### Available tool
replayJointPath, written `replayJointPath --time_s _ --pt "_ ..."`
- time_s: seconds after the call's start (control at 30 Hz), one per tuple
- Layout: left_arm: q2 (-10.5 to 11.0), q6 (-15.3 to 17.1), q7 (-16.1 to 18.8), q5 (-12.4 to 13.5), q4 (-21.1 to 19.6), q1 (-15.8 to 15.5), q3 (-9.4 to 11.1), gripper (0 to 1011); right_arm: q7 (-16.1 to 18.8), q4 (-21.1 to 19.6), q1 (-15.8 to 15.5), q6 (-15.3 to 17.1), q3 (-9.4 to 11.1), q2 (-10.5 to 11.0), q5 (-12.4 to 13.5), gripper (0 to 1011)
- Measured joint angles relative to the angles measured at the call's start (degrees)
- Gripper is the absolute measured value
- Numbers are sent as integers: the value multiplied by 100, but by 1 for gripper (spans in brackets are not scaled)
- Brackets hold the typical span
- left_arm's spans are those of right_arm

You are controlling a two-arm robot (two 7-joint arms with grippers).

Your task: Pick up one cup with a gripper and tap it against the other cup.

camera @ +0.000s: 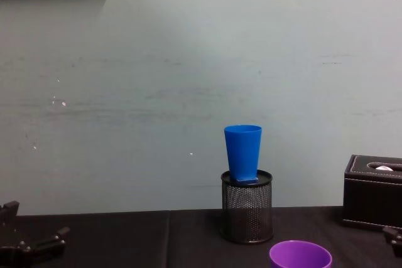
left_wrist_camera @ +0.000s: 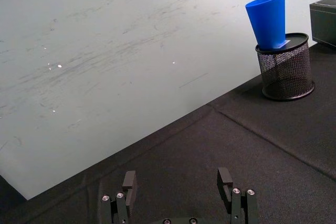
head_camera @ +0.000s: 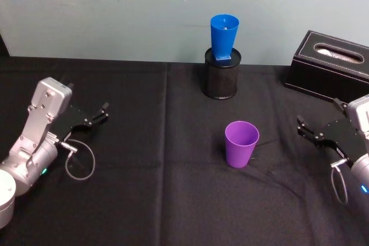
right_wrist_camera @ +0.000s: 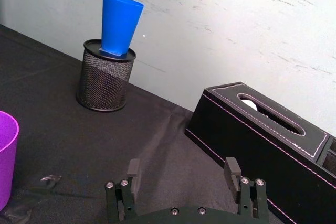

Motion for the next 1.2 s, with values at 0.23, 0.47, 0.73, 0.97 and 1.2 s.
replayJointPath --time_s 0.23,0.47,0.73,0.97,1.2 --pt "0 0 0 0 0 0 0 1005 0 0 0 0 0 0 0 1003" --pt "0 0 0 0 0 0 0 1005 0 0 0 0 0 0 0 1003" --pt "0 0 0 0 0 0 0 1004 0 0 0 0 0 0 0 1003" --pt "0 0 0 0 0 0 0 1005 0 0 0 0 0 0 0 1003" --pt "0 0 0 0 0 0 0 1005 0 0 0 0 0 0 0 1003"
